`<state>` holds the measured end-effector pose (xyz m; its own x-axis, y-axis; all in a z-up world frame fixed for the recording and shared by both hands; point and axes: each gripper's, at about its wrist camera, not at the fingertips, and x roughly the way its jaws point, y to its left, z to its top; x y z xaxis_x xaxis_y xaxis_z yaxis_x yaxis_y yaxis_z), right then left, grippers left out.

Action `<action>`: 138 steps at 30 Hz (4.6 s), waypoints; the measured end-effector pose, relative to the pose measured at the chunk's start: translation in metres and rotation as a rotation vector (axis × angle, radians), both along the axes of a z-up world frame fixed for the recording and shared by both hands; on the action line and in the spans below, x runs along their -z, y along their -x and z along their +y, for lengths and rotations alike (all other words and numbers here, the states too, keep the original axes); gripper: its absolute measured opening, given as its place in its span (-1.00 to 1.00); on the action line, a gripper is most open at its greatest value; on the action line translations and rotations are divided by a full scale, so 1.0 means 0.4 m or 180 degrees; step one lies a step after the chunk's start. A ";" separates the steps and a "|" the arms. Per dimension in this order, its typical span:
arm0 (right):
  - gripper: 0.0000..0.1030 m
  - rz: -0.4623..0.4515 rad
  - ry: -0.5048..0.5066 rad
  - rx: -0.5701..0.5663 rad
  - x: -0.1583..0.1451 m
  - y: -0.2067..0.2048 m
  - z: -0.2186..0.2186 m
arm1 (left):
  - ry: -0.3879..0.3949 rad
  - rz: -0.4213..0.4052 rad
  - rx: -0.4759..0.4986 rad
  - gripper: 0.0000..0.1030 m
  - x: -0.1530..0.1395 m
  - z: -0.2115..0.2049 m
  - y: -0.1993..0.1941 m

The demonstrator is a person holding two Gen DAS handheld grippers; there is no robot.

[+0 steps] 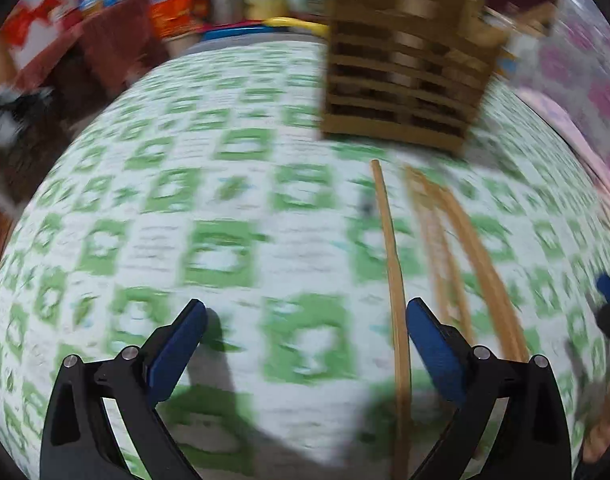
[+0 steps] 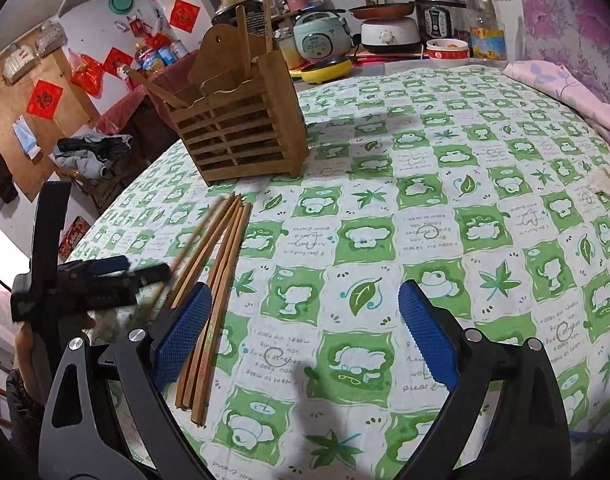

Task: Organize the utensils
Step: 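Move both open tools back down to the remaining chopsticks on the cloth, then close the left tool on one chopstick while the right tool grasps another chopstick, then lift both chopsticks over the wooden holder and open both tools to drop them in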

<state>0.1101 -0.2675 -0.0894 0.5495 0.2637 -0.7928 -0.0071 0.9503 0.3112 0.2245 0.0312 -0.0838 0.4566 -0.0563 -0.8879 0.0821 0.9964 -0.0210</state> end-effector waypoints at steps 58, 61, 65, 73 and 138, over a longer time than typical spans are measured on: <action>-0.03 0.0142 0.0663 -0.0942 0.013 0.099 0.095 | -0.0063 -0.0022 0.0581 0.89 -0.020 0.004 0.119; -0.04 0.0148 0.0617 -0.0910 0.013 0.099 0.089 | -0.0012 -0.0113 0.0628 0.89 -0.036 0.007 0.167; -0.04 0.0162 0.0648 -0.0917 0.015 0.097 0.092 | -0.0114 -0.0212 0.0635 0.72 -0.039 -0.017 0.207; -0.49 0.0241 0.0665 -0.0946 0.028 0.091 0.100 | -0.0111 -0.0247 0.0804 -0.35 -0.031 -0.052 0.219; -0.88 -0.1572 0.0158 -0.0409 -0.499 -0.176 0.102 | 0.0295 -0.1831 0.0543 -0.88 -0.666 -0.117 -0.027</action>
<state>0.1803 -0.2266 0.1101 0.8273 0.3224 -0.4601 -0.2596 0.9456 0.1958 0.2353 -0.0157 0.1827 0.8396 -0.2364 -0.4891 0.2645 0.9643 -0.0119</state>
